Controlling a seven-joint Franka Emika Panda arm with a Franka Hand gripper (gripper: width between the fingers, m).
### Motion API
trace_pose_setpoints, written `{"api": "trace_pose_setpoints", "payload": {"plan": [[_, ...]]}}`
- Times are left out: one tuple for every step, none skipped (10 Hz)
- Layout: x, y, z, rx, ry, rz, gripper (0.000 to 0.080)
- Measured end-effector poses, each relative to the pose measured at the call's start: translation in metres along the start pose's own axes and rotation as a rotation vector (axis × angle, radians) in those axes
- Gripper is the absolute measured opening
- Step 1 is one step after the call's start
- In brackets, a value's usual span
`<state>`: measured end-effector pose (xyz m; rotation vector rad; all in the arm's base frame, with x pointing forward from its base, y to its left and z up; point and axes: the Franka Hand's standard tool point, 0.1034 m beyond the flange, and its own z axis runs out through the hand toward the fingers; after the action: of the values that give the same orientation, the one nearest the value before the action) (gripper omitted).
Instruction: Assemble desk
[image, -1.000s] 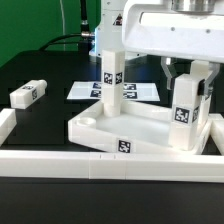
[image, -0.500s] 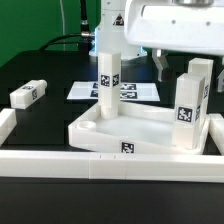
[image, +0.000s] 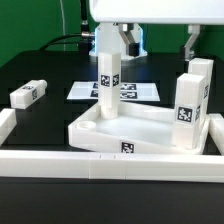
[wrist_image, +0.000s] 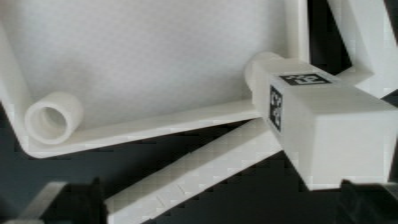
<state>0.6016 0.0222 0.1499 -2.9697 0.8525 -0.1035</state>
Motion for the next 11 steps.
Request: {"api": "trace_pose_setpoints", "payload": {"plan": [[0.0,0.0,0.0,0.0,0.0,-0.001,0.0649],[0.0,0.0,0.0,0.0,0.0,-0.001,0.0649],[-0.001,0.0,0.0,0.0,0.0,-0.002,0.0649],[0.0,0.001,0.0,0.001,0.0,-0.012,0.0649],[0.0,0.012,-0.002,0.009,0.008,-0.062,0.0649],[-0.005,0.035,-0.003,0.016,0.013,-0.094,0.0649],[-0.007,0.065,-0.003,0.018,0.014,-0.139,0.0649],[-0.002,0.092,-0.002,0.021,0.011,-0.16,0.0649],[0.004,0.109,0.0,0.016,0.017,-0.163,0.0649],[0.003,0.106,0.0,0.017,0.016,-0.155,0.0649],[0.002,0.105,0.0,0.017,0.015,-0.159,0.0649]]}}
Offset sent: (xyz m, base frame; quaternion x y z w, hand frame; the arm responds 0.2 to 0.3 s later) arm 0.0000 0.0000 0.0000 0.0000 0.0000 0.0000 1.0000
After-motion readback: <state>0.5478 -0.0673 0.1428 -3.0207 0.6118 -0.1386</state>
